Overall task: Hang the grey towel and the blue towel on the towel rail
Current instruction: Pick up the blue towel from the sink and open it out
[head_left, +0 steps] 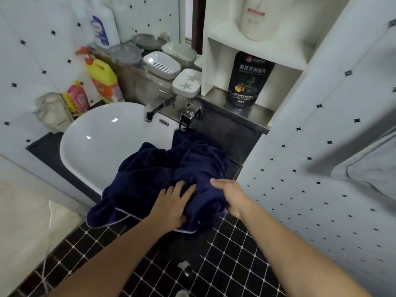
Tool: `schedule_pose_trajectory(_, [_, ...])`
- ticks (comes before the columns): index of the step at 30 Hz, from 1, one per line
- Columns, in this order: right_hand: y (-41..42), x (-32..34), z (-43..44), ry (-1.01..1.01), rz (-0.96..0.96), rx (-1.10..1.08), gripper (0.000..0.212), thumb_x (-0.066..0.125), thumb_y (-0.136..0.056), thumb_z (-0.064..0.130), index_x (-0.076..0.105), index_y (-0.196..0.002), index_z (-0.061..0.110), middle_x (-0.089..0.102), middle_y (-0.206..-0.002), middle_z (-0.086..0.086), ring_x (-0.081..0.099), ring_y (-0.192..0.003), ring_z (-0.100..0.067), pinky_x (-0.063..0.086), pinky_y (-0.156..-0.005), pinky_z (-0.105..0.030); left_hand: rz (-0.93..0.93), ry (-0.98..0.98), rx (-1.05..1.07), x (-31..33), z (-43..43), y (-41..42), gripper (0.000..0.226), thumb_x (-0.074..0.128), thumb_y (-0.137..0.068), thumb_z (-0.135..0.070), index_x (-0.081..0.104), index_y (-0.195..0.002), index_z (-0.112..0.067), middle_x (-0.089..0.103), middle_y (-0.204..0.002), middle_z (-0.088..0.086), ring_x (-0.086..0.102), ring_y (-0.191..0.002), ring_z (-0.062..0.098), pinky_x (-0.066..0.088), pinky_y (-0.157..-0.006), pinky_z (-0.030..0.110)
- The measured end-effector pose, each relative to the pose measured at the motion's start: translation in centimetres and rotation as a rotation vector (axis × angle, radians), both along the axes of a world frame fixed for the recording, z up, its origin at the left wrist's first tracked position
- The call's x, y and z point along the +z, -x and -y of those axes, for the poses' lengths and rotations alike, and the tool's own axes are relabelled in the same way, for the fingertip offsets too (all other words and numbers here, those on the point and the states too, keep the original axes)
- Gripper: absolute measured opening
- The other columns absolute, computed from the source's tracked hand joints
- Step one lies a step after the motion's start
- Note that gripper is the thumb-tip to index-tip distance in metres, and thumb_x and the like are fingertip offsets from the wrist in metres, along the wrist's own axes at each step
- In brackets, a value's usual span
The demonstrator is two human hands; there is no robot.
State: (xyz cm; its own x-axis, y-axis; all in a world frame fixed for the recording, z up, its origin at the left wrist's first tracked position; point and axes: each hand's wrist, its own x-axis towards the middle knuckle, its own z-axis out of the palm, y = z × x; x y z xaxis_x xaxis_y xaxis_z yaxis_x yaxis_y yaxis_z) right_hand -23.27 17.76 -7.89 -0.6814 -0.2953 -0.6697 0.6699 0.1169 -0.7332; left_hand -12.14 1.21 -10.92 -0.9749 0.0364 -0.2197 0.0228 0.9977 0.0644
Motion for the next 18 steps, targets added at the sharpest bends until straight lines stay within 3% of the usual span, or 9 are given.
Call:
schedule_pose_trajectory(2, [1.0,3.4,-0.6,0.171,0.056,-0.071,0.027,0.064,-0.09,0.022,0.071,-0.101,-0.001,0.072,-0.103,-0.025,0.072,-0.083,-0.032,0.058,-0.072,-0.036,-0.028,-0.276,0.116,2.7,-1.9,1.9,0.087,0.063,-0.082,-0.044,0.016,-0.152,-0.023,0.024,-0.152,0.013,0.054,-0.115,0.036,0.046,-0.09,0.039])
schedule_pose_trajectory(4, [2.0,6.5,-1.8,0.299,0.07,-0.153,0.035,0.062,-0.092,0.028,0.068,-0.105,-0.003,0.072,-0.102,-0.024,0.07,-0.089,-0.034,0.056,-0.079,-0.04,-0.066,-0.578,0.205,5.9,-4.3,3.8,0.071,0.063,-0.086,-0.031,0.031,-0.148,-0.017,0.038,-0.148,0.012,0.057,-0.115,0.035,0.047,-0.092,0.036])
schedule_pose_trajectory(5, [2.4,8.1,-2.6,0.341,0.064,-0.198,0.036,0.062,-0.092,0.029,0.067,-0.104,-0.005,0.073,-0.1,-0.024,0.07,-0.089,-0.034,0.056,-0.078,-0.041,-0.097,-0.689,0.237,7.5,-5.6,4.7,0.058,0.061,-0.088,-0.022,0.041,-0.142,-0.013,0.05,-0.141,0.013,0.058,-0.115,0.032,0.046,-0.092,0.032])
schedule_pose_trajectory(7, [2.9,11.5,-4.9,0.37,0.013,-0.276,0.033,0.063,-0.093,0.026,0.066,-0.1,-0.006,0.074,-0.092,-0.021,0.071,-0.081,-0.031,0.056,-0.066,-0.036,-0.159,-0.826,0.276,10.5,-8.5,6.0,0.033,0.057,-0.092,-0.008,0.057,-0.124,-0.002,0.066,-0.115,0.019,0.06,-0.097,0.024,0.04,-0.079,0.021])
schedule_pose_trajectory(10, [2.7,16.3,-9.4,0.336,-0.187,-0.254,0.015,0.055,-0.092,0.014,0.066,-0.089,0.004,0.065,-0.079,-0.014,0.058,-0.073,-0.027,0.045,-0.055,-0.028,-0.171,-1.075,0.305,15.0,-13.2,7.1,0.011,0.06,-0.09,0.001,0.064,-0.095,0.01,0.06,-0.08,0.023,0.05,-0.073,0.016,0.038,-0.063,0.02])
schedule_pose_trajectory(12, [1.8,19.1,-12.8,0.356,-0.364,-0.171,0.018,0.055,-0.094,0.022,0.068,-0.087,0.011,0.065,-0.075,-0.006,0.056,-0.07,-0.021,0.043,-0.059,-0.029,-0.228,-1.2,0.352,18.0,-16.4,7.5,0.02,0.059,-0.092,-0.011,0.061,-0.08,0.005,0.058,-0.069,0.014,0.052,-0.067,0.018,0.043,-0.064,0.032])
schedule_pose_trajectory(14, [0.3,21.9,-16.5,0.378,-0.554,-0.08,0.026,0.06,-0.091,0.033,0.07,-0.103,0.012,0.071,-0.089,-0.005,0.064,-0.078,-0.019,0.048,-0.069,-0.03,-0.28,-1.305,0.389,21.0,-19.7,7.7,0.03,0.055,-0.093,-0.023,0.062,-0.079,0.002,0.063,-0.068,0.012,0.058,-0.064,0.019,0.047,-0.064,0.037])
schedule_pose_trajectory(18, [-2.3,25.9,-23.8,0.22,-0.939,0.008,0.056,0.078,-0.071,0.02,0.06,-0.123,0.028,0.065,-0.118,-0.005,0.066,-0.104,-0.021,0.054,-0.087,-0.031,-0.289,-1.545,0.349,27.0,-27.2,7.8,0.022,0.054,-0.088,-0.023,0.075,-0.088,-0.015,0.077,-0.086,0.011,0.073,-0.08,0.026,0.059,-0.072,0.039])
